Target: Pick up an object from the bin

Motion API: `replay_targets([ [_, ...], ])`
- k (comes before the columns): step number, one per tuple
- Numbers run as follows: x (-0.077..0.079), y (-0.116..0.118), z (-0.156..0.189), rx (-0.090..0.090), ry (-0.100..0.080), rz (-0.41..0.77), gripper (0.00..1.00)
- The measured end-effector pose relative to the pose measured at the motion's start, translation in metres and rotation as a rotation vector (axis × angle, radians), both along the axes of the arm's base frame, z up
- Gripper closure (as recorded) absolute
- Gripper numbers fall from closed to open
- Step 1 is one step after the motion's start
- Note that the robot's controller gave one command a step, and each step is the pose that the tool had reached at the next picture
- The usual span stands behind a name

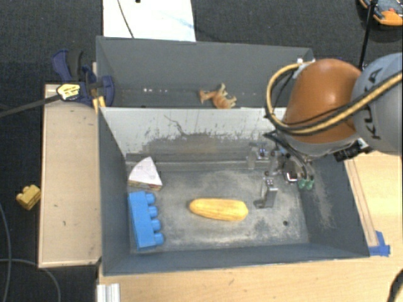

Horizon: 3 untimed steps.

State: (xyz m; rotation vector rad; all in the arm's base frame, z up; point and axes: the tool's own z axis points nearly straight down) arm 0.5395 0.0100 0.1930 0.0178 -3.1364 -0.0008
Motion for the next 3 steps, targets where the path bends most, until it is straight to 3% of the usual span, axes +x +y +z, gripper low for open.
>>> replay_targets([
  [1, 0.001, 0.000, 0.005, 0.000, -0.008, 0.000, 0.00],
  [3, -0.001, 0.007, -0.098, 0.000, -0.012, 0.088, 0.00],
])
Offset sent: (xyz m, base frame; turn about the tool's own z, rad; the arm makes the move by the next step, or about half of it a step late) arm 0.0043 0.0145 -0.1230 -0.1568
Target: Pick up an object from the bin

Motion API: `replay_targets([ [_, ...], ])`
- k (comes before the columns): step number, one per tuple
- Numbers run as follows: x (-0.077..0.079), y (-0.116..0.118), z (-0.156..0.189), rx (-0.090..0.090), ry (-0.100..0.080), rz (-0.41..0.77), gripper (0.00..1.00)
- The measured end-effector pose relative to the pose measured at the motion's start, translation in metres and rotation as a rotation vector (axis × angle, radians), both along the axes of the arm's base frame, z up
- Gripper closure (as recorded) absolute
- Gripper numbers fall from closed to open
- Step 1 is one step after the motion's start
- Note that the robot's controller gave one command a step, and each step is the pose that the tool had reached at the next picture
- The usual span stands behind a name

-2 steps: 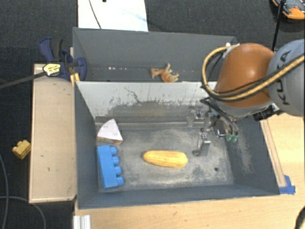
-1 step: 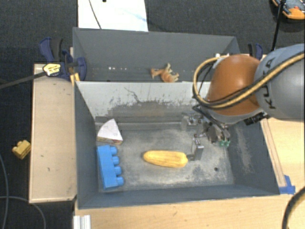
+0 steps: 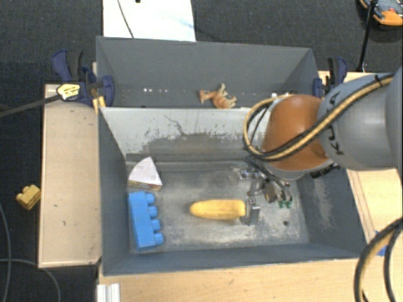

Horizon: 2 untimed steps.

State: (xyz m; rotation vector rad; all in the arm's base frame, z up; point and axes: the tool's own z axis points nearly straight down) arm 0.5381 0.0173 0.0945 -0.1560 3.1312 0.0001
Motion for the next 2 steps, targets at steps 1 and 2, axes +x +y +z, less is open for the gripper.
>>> replay_targets([
  [1, -0.0532, 0.0364, -0.0228, 0.001, 0.006, -0.045, 1.00],
  [2, -0.0532, 0.0364, -0.0228, 0.001, 0.006, -0.045, 1.00],
])
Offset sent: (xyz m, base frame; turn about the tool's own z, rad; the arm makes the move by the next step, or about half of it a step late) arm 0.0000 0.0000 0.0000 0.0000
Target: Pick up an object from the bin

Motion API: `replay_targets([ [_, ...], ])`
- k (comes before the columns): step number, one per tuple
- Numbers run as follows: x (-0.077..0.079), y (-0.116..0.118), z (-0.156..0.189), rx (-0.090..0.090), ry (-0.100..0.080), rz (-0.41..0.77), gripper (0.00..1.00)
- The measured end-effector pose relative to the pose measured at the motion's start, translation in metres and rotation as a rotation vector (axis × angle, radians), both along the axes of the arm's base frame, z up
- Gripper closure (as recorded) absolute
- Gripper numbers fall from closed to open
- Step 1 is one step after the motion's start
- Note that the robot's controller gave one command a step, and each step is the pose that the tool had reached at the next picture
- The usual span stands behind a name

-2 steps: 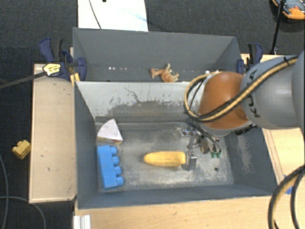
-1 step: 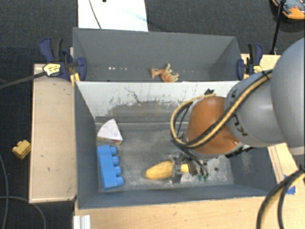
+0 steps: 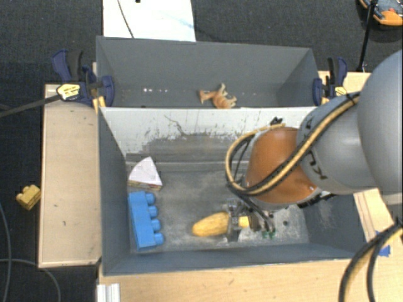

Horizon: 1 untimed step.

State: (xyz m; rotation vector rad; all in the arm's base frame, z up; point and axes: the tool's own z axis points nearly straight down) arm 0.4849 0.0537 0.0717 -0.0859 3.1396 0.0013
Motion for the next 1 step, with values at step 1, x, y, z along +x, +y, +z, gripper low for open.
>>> replay_targets([
  [1, 0.0072, -0.0096, 0.1673, 0.000, -0.007, 0.031, 1.00],
])
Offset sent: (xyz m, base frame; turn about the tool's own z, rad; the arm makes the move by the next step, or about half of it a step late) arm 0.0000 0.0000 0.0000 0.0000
